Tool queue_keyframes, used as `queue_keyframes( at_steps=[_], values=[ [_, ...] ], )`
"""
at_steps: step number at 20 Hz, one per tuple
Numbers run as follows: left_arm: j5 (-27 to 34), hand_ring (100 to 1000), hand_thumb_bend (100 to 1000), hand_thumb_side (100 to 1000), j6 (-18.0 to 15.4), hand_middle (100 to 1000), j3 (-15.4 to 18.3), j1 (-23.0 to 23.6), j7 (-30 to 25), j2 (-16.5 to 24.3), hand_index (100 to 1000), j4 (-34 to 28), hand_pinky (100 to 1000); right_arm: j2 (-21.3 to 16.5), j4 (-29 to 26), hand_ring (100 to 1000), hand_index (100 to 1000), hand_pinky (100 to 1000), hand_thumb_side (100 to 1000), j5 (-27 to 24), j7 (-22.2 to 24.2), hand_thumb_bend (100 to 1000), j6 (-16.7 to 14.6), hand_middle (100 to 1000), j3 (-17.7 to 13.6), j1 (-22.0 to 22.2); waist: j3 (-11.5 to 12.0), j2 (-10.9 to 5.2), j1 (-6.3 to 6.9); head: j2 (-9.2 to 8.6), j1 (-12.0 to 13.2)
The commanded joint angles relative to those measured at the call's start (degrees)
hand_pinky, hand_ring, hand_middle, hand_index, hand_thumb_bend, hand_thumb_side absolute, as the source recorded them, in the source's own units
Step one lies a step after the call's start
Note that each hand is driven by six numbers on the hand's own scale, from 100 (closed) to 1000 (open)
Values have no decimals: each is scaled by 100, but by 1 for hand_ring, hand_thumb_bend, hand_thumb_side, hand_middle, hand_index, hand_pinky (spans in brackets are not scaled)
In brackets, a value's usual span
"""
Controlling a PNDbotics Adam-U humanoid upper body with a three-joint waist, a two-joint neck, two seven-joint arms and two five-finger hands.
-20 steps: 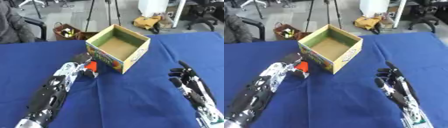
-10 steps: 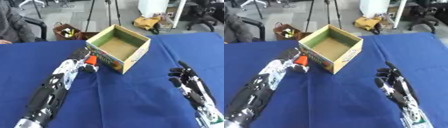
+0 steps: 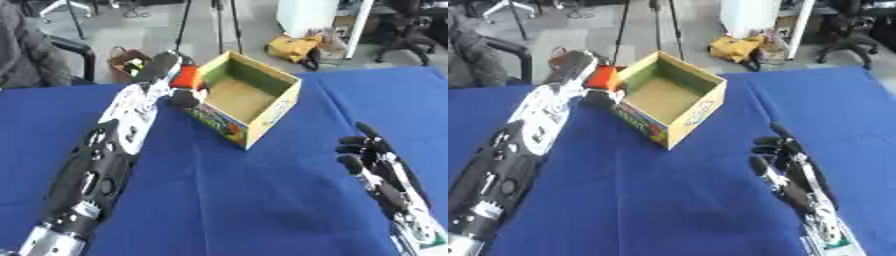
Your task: Pick up objects on the table and place them in the box.
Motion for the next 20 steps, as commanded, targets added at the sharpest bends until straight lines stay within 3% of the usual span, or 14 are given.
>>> queue_keyframes(
  at_steps=[1,9,11,12,13,14,16,20],
  values=[
    [20,137,100,343,115,201,-36,-216,488,-250,580,253,142,-31,-68,717,1000,672,566,-71,51,624,-15,702,28,-100,-55,-58,-18,-91,75],
    [-512,355,100,480,293,393,79,-335,1888,-677,709,1078,371,-22,-79,716,1000,672,570,-81,139,622,-13,702,107,-177,-423,88,37,-285,276],
    [-584,473,100,522,369,499,113,-350,2192,-684,776,1125,487,-21,-74,716,1000,672,573,-81,145,621,-14,702,113,-182,-477,106,57,-313,276],
    [-599,601,135,578,410,628,121,-351,2318,-685,831,1151,602,-22,-71,716,1000,672,573,-81,146,621,-15,701,115,-183,-494,111,64,-323,274],
    [-634,716,360,633,439,743,108,-350,2396,-682,876,1184,707,-22,-69,716,1000,672,574,-81,146,621,-16,701,114,-182,-504,112,72,-327,274],
    [-716,800,526,685,473,824,83,-348,2413,-674,913,1224,794,-20,-67,716,1000,672,574,-82,144,620,-17,701,113,-181,-507,112,78,-327,274],
    [-905,891,720,745,536,916,68,-347,2383,-668,946,1254,889,-17,-60,716,1000,672,575,-83,143,619,-19,701,113,-179,-502,105,88,-325,270],
    [-1110,936,664,838,661,971,111,-316,2413,-662,982,1225,927,-9,-47,715,1000,672,577,-85,143,618,-25,701,110,-169,-470,80,94,-317,261]
  ],
)
